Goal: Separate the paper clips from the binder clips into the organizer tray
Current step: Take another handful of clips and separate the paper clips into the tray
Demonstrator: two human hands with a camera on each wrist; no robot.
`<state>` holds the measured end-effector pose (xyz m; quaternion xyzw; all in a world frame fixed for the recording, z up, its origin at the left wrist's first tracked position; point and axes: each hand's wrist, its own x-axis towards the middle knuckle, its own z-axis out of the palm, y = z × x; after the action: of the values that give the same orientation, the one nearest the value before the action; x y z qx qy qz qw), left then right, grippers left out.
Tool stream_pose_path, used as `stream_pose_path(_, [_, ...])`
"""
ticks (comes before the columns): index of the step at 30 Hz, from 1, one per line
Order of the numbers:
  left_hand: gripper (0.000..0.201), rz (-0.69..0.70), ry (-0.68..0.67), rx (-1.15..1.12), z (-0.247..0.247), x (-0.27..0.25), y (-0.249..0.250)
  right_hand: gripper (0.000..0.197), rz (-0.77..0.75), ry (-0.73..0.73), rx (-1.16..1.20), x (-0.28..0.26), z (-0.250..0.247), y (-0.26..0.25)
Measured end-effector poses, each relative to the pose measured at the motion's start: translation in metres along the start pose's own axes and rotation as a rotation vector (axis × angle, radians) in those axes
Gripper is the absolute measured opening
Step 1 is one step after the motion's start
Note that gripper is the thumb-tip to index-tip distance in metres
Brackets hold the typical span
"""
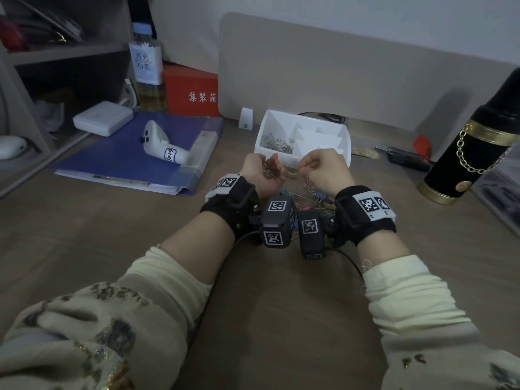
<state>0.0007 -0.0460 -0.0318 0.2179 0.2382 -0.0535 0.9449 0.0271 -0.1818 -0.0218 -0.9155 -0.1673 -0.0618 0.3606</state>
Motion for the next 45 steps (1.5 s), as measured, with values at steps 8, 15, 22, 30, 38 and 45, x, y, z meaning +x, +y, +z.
stream_pose_path(8, [0.038,-0.078,-0.032,0.022,0.006,-0.005,-0.008,0.016,-0.098,0.076,0.365,-0.003,-0.001,-0.017])
stream_pose_path(15, [0.035,-0.167,-0.129,-0.021,0.010,-0.004,-0.015,0.011,-0.091,-0.029,0.469,-0.008,0.003,-0.026])
stream_pose_path(22, [0.036,-0.153,-0.082,-0.158,0.006,-0.002,-0.011,0.010,-0.103,0.097,0.496,-0.001,-0.009,-0.014])
stream_pose_path(30, [0.036,-0.109,-0.069,-0.025,0.006,0.005,-0.011,0.013,0.179,-0.052,0.024,0.003,-0.016,0.011])
stream_pose_path(38, [0.037,-0.107,-0.068,-0.021,0.005,0.007,-0.011,0.046,0.221,-0.314,-0.205,-0.005,-0.010,0.009])
stream_pose_path(45, [0.036,-0.101,-0.067,-0.019,0.004,0.007,-0.011,0.023,0.175,-0.268,-0.236,-0.005,-0.005,0.006])
